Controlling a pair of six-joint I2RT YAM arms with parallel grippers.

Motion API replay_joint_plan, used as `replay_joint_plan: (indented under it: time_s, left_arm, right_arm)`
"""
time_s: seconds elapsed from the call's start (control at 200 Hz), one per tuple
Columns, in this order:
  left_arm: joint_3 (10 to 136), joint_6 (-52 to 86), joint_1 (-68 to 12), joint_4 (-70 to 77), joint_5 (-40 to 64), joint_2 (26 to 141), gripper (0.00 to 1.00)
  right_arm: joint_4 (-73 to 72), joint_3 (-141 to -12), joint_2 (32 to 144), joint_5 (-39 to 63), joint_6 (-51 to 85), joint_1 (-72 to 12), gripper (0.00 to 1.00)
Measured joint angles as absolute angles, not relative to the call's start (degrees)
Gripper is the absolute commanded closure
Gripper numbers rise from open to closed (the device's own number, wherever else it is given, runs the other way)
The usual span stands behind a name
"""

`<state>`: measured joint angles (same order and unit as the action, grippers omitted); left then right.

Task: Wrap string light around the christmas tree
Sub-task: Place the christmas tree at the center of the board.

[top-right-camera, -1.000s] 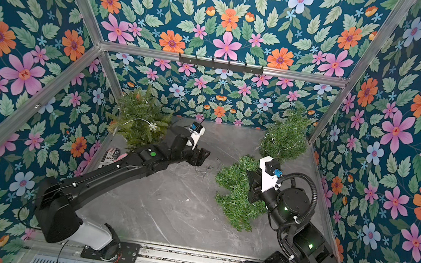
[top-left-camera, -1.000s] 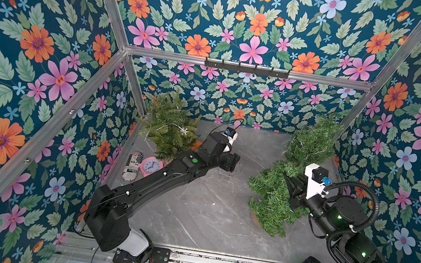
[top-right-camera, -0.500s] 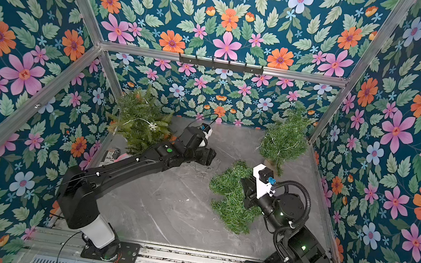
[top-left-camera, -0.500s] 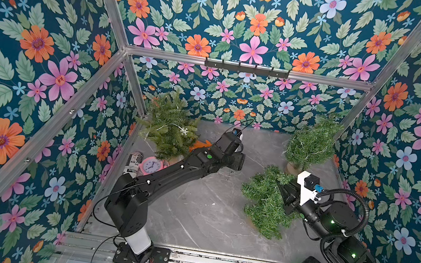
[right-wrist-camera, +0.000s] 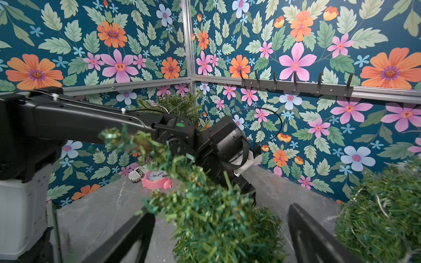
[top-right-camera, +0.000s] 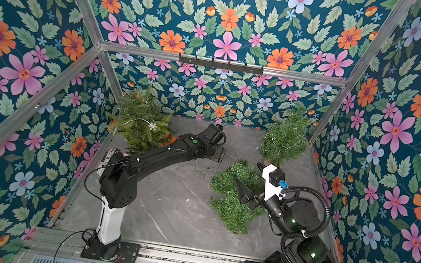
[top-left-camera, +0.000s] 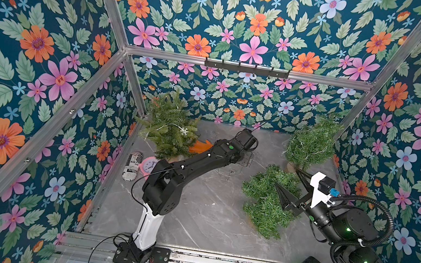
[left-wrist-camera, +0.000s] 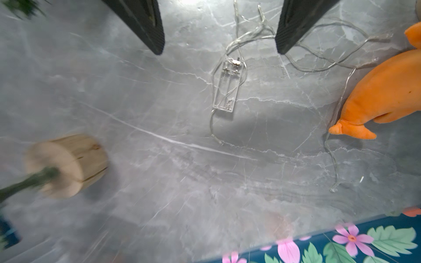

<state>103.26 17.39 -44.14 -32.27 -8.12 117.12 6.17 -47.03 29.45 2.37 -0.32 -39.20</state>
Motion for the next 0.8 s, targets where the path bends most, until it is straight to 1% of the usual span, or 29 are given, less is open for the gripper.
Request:
replay_joint_plan:
  time_s: [0.155, 0.275, 0.43, 0.595, 0.8]
  left_arm:
    - [107.72, 14.35, -41.25, -35.09, -6.22, 122.69, 0.18]
    - [110.43, 11.75, -40.88, -37.43, -4.97, 126.37, 0.18]
    - [112.22, 9.85, -40.73, -39.59, -4.14, 130.41, 0.21]
    - [112.09, 8.51, -40.12, -40.97, -3.79, 132.42, 0.25]
    - [112.75, 7.55, -40.14, -40.73, -0.97, 133.58, 0.25]
  right_arm:
    - [6.66, -48.07, 26.87, 2.61, 0.54, -39.2, 0.01]
    - [8.01, -48.93, 24.75, 2.63, 1.15, -39.2, 0.0]
    - [9.98, -49.84, 22.11, 2.63, 1.8, -39.2, 0.0]
    - [12.08, -50.15, 19.64, 2.52, 2.57, -39.2, 0.0]
    - [14.59, -50.54, 17.82, 1.15, 2.55, -39.2, 0.0]
